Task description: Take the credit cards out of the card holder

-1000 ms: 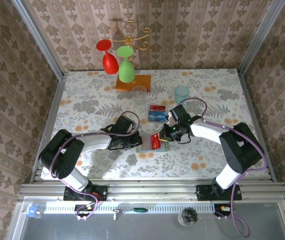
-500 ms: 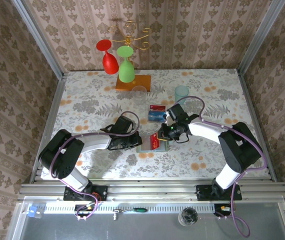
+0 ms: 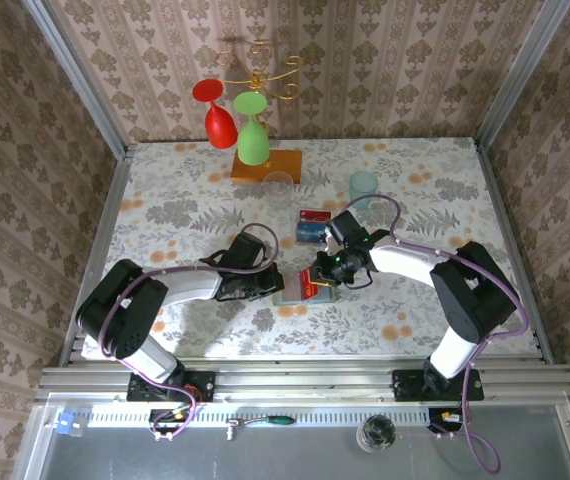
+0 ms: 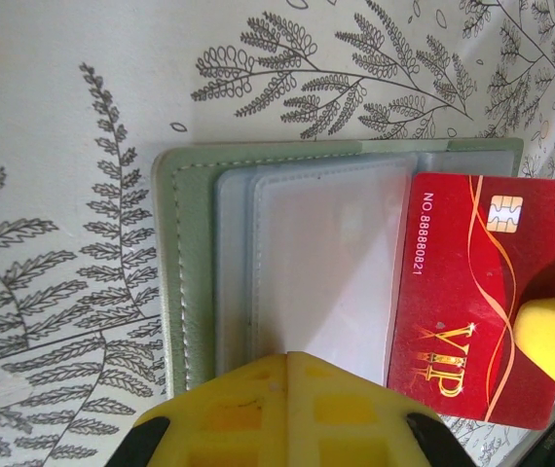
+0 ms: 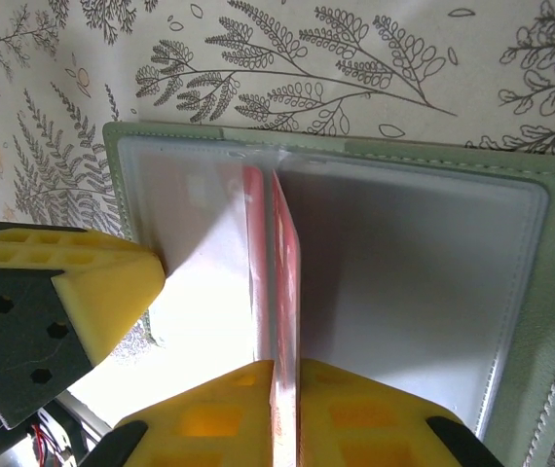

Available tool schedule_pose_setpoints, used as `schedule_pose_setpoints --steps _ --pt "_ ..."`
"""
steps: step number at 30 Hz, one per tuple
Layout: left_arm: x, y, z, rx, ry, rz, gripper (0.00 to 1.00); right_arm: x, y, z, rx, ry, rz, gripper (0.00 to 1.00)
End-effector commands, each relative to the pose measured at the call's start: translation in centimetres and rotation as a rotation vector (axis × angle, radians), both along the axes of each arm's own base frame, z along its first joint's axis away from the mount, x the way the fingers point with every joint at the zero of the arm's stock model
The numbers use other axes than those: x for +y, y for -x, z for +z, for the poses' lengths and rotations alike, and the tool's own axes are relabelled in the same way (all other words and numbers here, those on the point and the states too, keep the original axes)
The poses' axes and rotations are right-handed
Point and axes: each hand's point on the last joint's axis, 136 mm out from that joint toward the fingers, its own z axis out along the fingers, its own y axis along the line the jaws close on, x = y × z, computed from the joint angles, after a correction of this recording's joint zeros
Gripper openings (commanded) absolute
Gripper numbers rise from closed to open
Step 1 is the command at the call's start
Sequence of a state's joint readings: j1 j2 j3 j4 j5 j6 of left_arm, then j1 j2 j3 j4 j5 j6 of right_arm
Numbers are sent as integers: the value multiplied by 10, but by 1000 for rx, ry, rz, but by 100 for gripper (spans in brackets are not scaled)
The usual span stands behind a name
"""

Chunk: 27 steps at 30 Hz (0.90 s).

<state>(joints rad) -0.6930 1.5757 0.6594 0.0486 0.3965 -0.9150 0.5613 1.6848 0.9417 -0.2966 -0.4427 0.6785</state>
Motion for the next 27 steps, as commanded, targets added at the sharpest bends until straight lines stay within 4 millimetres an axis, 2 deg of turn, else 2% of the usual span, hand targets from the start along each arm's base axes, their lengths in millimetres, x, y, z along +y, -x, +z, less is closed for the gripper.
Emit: schedule_pose_setpoints --steps 1,5,18,22,27 --pt "4 4 -1 9 -5 -6 0 -2 -2 1 5 33 -18 11" --pt "3 3 2 5 -5 -11 0 -5 -4 6 -9 40 -26 7" --pt "-2 -4 12 -21 13 -19 0 -22 -16 51 -137 68 13 5" --pt "-3 -5 15 -25 13 -23 2 -27 -24 66 -196 78 84 5" --pt "-2 -7 19 -35 18 -18 5 -36 -33 82 -283 176 240 4"
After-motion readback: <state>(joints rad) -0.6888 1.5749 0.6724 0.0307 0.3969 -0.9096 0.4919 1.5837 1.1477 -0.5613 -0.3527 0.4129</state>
